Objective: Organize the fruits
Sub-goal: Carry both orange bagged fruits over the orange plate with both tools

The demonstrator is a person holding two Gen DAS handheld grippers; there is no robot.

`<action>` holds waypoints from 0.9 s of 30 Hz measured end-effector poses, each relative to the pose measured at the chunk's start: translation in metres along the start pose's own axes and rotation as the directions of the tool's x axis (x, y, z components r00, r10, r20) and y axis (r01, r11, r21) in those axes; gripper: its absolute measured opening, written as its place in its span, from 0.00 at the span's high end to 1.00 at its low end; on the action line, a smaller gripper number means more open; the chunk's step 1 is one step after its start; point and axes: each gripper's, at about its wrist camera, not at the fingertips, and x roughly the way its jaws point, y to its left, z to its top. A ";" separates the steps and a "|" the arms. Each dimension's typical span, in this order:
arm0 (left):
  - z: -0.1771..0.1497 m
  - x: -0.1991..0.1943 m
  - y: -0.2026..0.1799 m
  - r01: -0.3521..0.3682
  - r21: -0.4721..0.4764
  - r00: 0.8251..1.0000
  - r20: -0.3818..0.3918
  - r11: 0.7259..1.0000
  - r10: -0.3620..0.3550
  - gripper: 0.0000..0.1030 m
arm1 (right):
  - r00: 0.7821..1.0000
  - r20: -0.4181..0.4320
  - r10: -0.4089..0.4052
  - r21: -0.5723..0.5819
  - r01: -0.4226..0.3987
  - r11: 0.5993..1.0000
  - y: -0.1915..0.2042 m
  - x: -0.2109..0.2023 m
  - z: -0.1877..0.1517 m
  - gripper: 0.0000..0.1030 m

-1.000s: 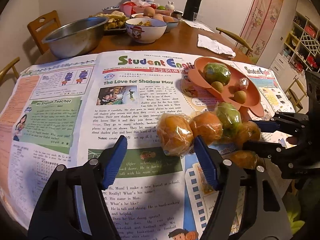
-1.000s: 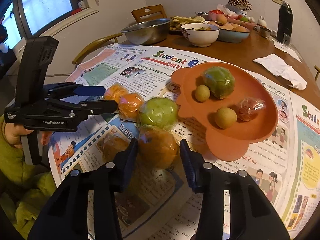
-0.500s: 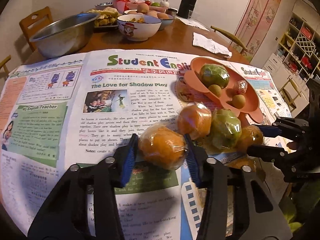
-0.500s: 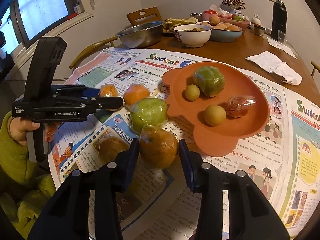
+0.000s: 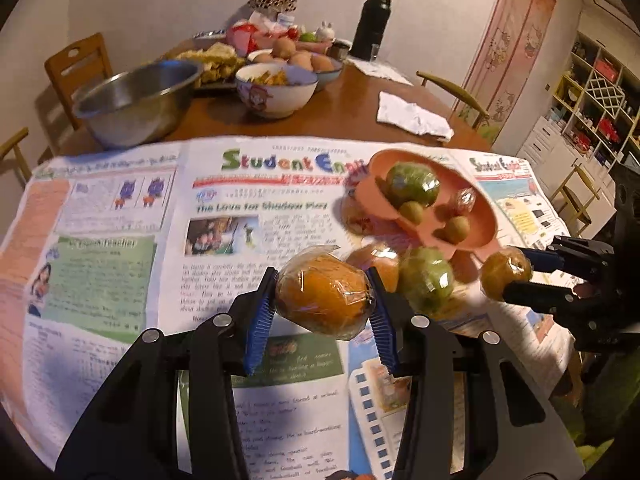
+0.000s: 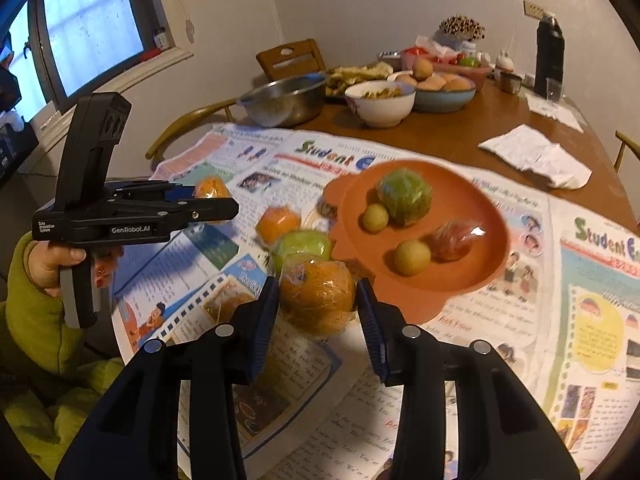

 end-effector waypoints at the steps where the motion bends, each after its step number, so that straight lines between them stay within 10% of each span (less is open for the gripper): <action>1: 0.003 -0.001 -0.003 0.002 0.009 1.000 0.003 1.000 -0.002 0.65 | 1.000 0.009 -0.005 0.001 0.005 1.000 -0.002 -0.003 0.002 0.63; 27: 0.040 0.050 -0.083 0.094 0.165 0.994 -0.074 0.982 -0.082 0.65 | 0.987 0.098 -0.130 0.119 0.118 0.986 -0.081 -0.025 0.025 0.63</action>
